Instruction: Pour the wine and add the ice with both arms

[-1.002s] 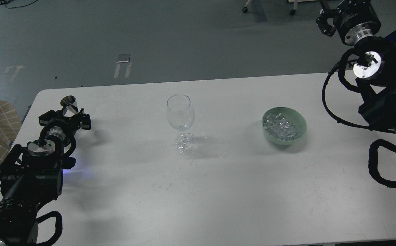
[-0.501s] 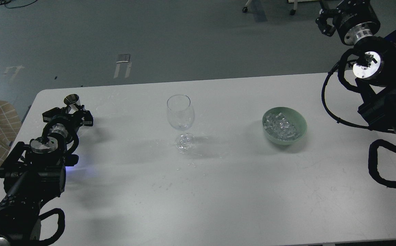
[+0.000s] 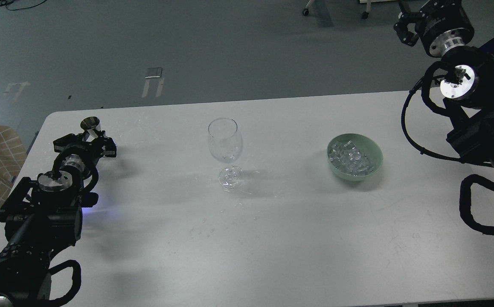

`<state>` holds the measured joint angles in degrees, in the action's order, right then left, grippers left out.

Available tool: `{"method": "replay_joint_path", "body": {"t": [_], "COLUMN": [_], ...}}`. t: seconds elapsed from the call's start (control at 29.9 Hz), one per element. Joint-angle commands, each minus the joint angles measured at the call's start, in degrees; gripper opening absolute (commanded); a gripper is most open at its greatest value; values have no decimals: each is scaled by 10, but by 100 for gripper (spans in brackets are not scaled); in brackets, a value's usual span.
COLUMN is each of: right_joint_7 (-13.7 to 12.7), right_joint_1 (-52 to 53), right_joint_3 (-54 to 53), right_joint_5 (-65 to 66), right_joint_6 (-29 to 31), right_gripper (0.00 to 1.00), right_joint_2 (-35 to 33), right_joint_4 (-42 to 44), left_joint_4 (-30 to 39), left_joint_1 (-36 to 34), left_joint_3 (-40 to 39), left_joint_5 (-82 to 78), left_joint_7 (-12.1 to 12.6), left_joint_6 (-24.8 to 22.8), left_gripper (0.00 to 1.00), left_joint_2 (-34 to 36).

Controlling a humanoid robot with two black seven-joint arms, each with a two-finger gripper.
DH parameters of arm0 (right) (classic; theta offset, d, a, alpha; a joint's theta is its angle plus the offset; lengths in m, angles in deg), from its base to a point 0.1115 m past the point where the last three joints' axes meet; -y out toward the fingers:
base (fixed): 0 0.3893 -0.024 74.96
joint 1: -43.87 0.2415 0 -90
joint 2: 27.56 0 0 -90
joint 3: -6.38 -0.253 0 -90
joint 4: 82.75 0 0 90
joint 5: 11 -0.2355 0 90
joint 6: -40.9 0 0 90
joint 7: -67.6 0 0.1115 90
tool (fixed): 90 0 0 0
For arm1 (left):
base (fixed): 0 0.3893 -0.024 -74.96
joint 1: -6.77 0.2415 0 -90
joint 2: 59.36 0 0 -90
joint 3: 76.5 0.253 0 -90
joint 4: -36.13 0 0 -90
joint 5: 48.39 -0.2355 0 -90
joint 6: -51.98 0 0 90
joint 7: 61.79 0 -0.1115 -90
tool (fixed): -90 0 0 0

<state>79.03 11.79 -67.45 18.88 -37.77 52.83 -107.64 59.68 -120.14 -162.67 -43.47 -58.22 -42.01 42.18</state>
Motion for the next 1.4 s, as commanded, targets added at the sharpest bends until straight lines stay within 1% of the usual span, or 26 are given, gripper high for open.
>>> {"method": "replay_joint_path", "body": {"t": [0.0,0.07,0.53,0.8,0.94,1.07,1.24,1.37], "right_joint_7": [0,0,0,0,0,0,0,0], "right_joint_1": [0,0,1,0,0,0,1,1], "right_joint_3": [0,0,0,0,0,0,0,0], "right_joint_5": [0,0,-1,-1,0,-1,-1,-1], "right_joint_6": [0,0,0,1,1,1,1,1], "right_gripper": [100,100,100,100,100,100,100,100], "right_joint_2": [0,-1,-2,-2,-3,-3,-3,-3], "right_joint_4": [-1,-1,-3,-3,-3,-3,-3,-3], "left_joint_4": [0,1,5,18,18,19,41,83], "left_joint_1": [1,1,5,7,8,8,11,22], "left_joint_3": [-1,-1,-5,-5,-5,-6,-7,-8], "left_joint_5": [0,0,0,1,0,1,9,25], "left_joint_7": [1,1,2,3,3,3,3,3], "left_joint_6": [-5,-13,-41,-46,-69,-74,-74,-74], "left_gripper": [38,36,36,34,33,33,33,33], "left_joint_2": [2,2,1,1,2,2,3,9]}}
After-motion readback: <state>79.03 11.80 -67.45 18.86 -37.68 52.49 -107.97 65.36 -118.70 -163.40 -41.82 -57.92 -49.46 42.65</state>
